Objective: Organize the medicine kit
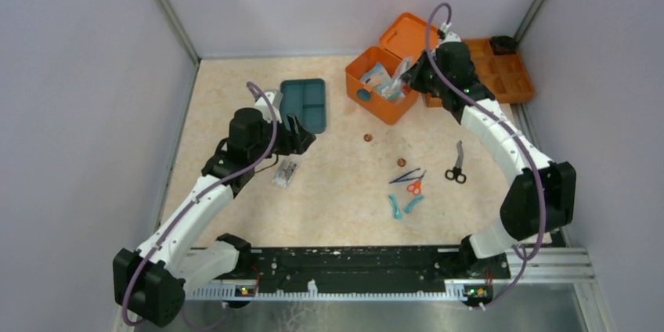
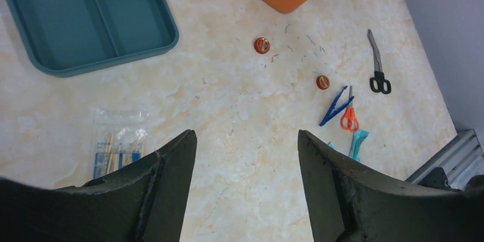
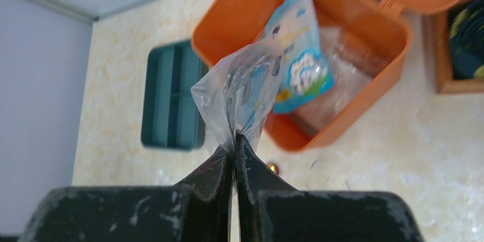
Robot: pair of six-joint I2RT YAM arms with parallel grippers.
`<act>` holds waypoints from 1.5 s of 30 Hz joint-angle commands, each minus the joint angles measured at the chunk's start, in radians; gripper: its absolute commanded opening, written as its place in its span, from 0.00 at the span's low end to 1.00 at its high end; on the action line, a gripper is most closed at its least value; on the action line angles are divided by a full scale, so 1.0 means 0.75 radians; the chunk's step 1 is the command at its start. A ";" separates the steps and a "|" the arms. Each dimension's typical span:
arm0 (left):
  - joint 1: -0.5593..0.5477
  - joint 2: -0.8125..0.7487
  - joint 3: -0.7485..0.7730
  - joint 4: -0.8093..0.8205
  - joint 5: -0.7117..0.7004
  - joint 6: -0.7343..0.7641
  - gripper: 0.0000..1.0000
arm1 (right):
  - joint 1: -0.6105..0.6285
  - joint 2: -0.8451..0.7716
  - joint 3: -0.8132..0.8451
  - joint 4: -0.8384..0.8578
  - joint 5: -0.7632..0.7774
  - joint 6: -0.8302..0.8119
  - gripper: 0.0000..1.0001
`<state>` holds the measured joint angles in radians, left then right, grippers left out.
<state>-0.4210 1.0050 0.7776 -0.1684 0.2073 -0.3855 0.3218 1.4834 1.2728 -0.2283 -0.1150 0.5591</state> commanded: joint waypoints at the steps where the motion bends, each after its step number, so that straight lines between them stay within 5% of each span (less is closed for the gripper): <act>1: -0.007 -0.045 -0.004 -0.101 -0.106 0.019 0.73 | -0.080 0.159 0.183 0.081 0.054 -0.012 0.00; 10: -0.006 -0.120 -0.034 -0.213 -0.226 0.006 0.82 | -0.106 0.671 0.765 -0.066 -0.088 0.028 0.06; 14: -0.007 -0.139 -0.041 -0.247 -0.264 0.005 0.84 | -0.106 0.742 0.826 -0.094 -0.134 0.042 0.16; 18: -0.007 -0.133 -0.056 -0.269 -0.362 -0.017 0.85 | -0.106 0.694 0.740 -0.073 -0.110 0.024 0.31; 27: -0.005 -0.106 -0.071 -0.289 -0.469 -0.072 0.91 | -0.132 0.401 0.503 -0.042 -0.067 -0.033 0.45; 45: -0.003 0.066 0.091 -0.288 -0.503 -0.052 0.91 | -0.179 -0.344 -0.276 -0.014 -0.102 -0.029 0.53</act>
<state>-0.4210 1.0157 0.7677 -0.3752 -0.1604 -0.4335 0.1886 1.3083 1.1439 -0.2226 -0.1860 0.5606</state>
